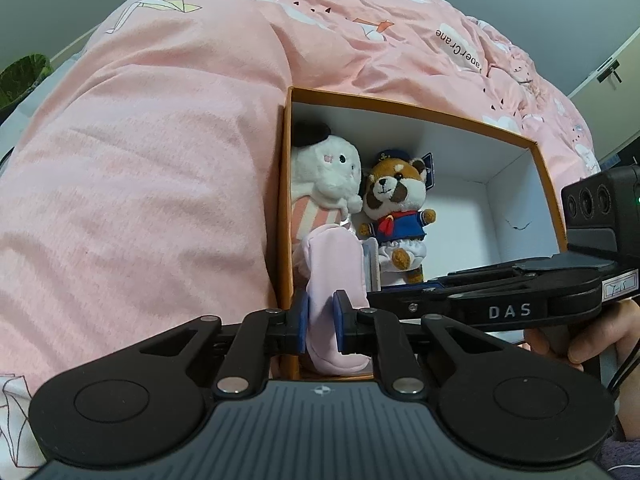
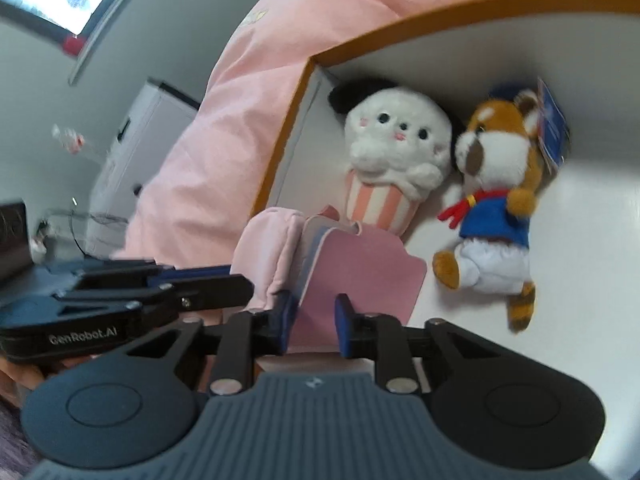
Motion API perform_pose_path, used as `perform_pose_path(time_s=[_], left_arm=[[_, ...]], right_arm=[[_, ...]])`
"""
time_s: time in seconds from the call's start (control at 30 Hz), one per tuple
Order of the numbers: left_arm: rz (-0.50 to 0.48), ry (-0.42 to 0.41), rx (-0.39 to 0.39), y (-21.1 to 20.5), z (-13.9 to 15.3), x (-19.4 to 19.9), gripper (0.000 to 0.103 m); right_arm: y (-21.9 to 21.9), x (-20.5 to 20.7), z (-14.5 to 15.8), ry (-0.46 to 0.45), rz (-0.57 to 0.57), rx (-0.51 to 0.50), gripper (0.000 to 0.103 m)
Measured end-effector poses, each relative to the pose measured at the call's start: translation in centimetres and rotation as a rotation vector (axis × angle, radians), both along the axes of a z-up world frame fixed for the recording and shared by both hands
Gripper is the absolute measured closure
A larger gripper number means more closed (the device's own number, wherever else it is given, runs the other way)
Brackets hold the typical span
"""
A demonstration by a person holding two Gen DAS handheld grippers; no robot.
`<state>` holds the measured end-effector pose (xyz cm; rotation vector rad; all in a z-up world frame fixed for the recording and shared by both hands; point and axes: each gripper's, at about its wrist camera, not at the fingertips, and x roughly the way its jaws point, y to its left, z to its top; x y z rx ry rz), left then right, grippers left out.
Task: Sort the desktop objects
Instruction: 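Open the right tool to release the glasses case onto the pouch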
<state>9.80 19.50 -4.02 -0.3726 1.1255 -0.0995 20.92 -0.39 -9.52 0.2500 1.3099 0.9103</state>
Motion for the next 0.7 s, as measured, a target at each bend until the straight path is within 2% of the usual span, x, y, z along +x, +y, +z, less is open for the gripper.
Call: perform_pose_path(time_s=[0.1,0.27,0.4,0.53,0.63,0.7], left_arm=[[-0.004,-0.007,-0.004,-0.1,0.1,0.0,0.087],[-0.008,-0.008,0.006,-0.3,0.1,0.1,0.087],[-0.019,-0.001,0.064,-1.0,0.0,0.1,0.087],[-0.018,0.005,0.077,-1.0,0.0,0.1,0.087],[-0.015,0.001,0.077,-1.1,0.2,0.1,0.087],[-0.026,-0.007,0.105,-1.5,0.7,0.0,0.087]], right_arm=[[-0.9,0.3,0.4,0.021,0.0,0.015,0.091],[-1.1,0.3,0.7,0.066,0.058,0.011,0.093],[-0.4,-0.1,-0.2,0.094,0.048,0.027,0.092],[0.0,-0.8,-0.3,0.075,0.037,0.03,0.092],[-0.2,-1.5,0.0,0.036,0.022,0.032,0.091],[-0.2,-2.1,0.3,-0.003,0.018,0.022,0.091]])
